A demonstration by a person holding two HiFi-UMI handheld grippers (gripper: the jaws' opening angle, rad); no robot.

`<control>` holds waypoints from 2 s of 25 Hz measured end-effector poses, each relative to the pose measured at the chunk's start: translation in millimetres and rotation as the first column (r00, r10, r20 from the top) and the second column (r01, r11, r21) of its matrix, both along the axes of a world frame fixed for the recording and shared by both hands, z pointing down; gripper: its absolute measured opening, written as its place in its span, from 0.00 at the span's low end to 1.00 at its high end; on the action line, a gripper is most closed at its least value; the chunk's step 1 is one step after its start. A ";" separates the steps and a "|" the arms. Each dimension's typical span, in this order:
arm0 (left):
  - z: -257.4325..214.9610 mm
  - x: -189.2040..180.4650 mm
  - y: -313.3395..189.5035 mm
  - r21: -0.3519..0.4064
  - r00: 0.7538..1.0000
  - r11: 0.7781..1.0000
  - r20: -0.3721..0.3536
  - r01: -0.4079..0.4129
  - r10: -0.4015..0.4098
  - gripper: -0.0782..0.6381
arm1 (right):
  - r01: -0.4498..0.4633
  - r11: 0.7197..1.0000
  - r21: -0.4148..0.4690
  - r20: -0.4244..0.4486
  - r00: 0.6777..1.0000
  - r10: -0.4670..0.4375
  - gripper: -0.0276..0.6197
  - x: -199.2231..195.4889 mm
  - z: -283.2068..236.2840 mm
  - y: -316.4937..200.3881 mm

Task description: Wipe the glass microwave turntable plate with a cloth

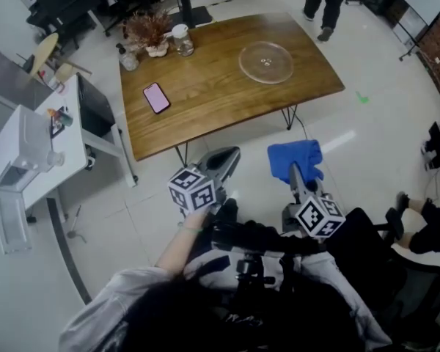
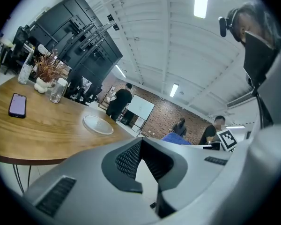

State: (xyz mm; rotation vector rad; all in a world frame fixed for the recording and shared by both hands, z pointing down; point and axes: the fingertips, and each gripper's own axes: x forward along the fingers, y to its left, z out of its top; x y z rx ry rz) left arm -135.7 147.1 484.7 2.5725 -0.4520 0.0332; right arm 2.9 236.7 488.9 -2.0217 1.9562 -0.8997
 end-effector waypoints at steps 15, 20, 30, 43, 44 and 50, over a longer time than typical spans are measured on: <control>-7.3 21.0 50.3 -0.068 0.993 0.997 -0.118 -0.037 0.029 0.11 | 0.022 1.000 0.019 -0.007 1.000 -0.022 0.16 11.9 -3.2 42.4; -8.7 19.5 59.7 -0.070 0.990 0.997 -0.138 -0.016 0.006 0.11 | 0.035 0.999 0.035 -0.024 0.999 -0.034 0.16 11.4 -4.1 50.3; -7.7 7.9 68.7 -0.054 0.995 0.998 -0.096 0.026 -0.032 0.11 | 0.014 0.988 0.154 0.005 1.000 -0.015 0.16 13.4 -20.0 58.3; -11.7 11.4 80.0 -0.028 0.994 1.000 -0.113 0.009 -0.012 0.11 | 0.037 0.988 0.149 -0.008 0.999 -0.037 0.15 8.5 -19.9 69.0; -11.3 11.9 80.6 -0.025 0.994 1.000 -0.109 0.007 -0.010 0.11 | 0.039 0.988 0.149 -0.010 0.999 -0.038 0.15 8.3 -19.8 69.2; -9.3 15.0 82.6 -0.016 0.995 1.000 -0.105 -0.007 0.006 0.11 | 0.043 0.990 0.138 -0.027 0.999 -0.040 0.15 8.0 -17.5 70.8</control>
